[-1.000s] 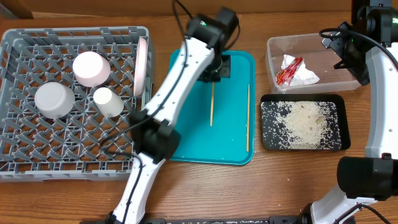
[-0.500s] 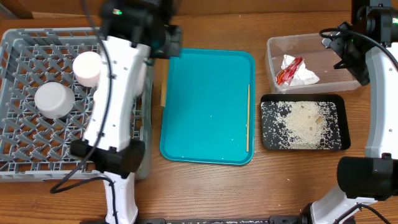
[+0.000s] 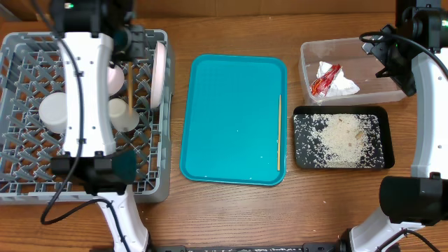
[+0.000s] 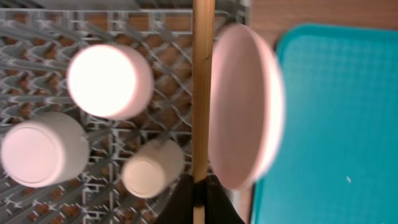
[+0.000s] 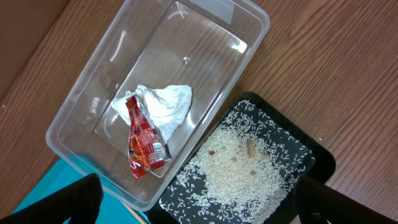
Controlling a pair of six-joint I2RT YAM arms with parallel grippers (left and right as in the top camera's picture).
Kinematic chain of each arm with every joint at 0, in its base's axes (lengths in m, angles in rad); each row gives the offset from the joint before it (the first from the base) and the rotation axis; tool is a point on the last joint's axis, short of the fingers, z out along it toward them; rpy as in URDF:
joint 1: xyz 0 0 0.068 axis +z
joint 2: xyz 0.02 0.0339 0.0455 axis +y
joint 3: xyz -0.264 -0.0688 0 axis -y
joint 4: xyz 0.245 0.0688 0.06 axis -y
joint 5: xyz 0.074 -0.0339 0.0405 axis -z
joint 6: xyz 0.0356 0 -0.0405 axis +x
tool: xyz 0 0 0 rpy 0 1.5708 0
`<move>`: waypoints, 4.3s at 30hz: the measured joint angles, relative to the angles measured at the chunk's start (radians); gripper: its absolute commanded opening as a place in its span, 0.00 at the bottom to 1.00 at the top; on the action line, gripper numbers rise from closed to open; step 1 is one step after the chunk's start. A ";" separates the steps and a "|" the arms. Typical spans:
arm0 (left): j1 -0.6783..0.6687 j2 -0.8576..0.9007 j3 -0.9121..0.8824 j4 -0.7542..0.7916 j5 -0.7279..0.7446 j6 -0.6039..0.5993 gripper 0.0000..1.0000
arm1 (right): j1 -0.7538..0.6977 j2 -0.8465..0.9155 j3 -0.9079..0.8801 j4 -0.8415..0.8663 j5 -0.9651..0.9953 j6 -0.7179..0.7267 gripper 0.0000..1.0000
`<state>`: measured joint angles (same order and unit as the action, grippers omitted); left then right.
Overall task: Sort waste into correct bins and load items into the dishwasher
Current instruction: 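Carry the chopstick left and stand it in the dish rack, then release the chopstick and raise the left gripper out of the rack, then move the left gripper right to the remaining chopstick on the tray, then lower and close the left gripper on the second chopstick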
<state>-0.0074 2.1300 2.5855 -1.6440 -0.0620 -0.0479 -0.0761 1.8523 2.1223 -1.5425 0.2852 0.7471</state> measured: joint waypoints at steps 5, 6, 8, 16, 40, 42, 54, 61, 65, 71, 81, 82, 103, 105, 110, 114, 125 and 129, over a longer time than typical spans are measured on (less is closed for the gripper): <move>0.069 0.000 -0.078 0.072 0.001 0.025 0.04 | 0.000 0.000 0.000 0.000 0.000 0.000 1.00; 0.074 0.000 -0.108 0.096 0.001 0.031 0.04 | 0.000 0.000 0.000 0.000 0.000 0.000 1.00; 0.080 0.000 -0.192 0.147 -0.004 0.042 0.04 | 0.000 0.000 0.000 0.000 0.000 0.000 1.00; 0.081 0.009 -0.381 0.265 -0.011 0.056 0.13 | 0.000 0.000 0.000 0.000 0.000 0.000 1.00; 0.081 0.011 -0.180 0.070 0.180 0.015 0.54 | 0.000 0.000 0.000 0.000 0.000 0.000 1.00; 0.081 0.011 -0.119 0.028 0.271 0.026 0.51 | 0.000 0.000 0.000 0.000 0.000 0.000 1.00; -0.236 0.010 -0.063 -0.039 0.538 0.072 0.44 | 0.000 0.000 0.000 0.000 0.000 0.000 1.00; -0.507 0.009 -0.129 0.036 0.315 -0.169 0.43 | 0.000 0.000 0.000 0.000 0.000 0.000 1.00; -0.618 0.010 -0.256 0.089 0.209 -0.316 0.44 | 0.000 0.000 0.000 0.000 0.000 0.000 1.00; -0.700 0.010 -0.463 0.253 0.143 -0.475 0.42 | 0.000 0.000 0.000 0.000 0.000 0.000 1.00; -0.787 0.010 -0.668 0.561 0.097 -0.635 0.45 | 0.000 0.000 0.000 0.001 0.000 0.000 1.00; -0.797 0.010 -0.680 0.579 0.078 -0.657 0.45 | 0.000 0.000 0.000 0.000 0.000 0.000 1.00; -0.837 0.069 -0.716 0.753 -0.127 -0.766 0.44 | 0.000 0.000 0.000 0.000 0.000 0.000 1.00; -0.844 0.090 -0.716 0.758 -0.132 -0.766 0.43 | 0.000 0.000 0.000 0.001 0.000 0.000 1.00; -0.855 0.130 -0.716 0.758 -0.148 -0.766 0.43 | 0.000 0.000 0.000 0.001 0.000 0.000 1.00; -0.855 0.160 -0.716 0.758 -0.153 -0.766 0.43 | 0.000 0.000 0.000 0.000 0.000 0.000 1.00; -0.855 0.173 -0.716 0.776 -0.159 -0.769 0.42 | 0.000 0.000 0.000 0.000 0.000 0.000 1.00; -0.855 0.177 -0.716 0.782 -0.159 -0.770 0.42 | 0.000 0.000 0.000 0.002 0.000 0.000 1.00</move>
<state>-0.8627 2.3066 1.8694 -0.8623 -0.2214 -0.8177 -0.0761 1.8523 2.1223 -1.5410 0.2855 0.7467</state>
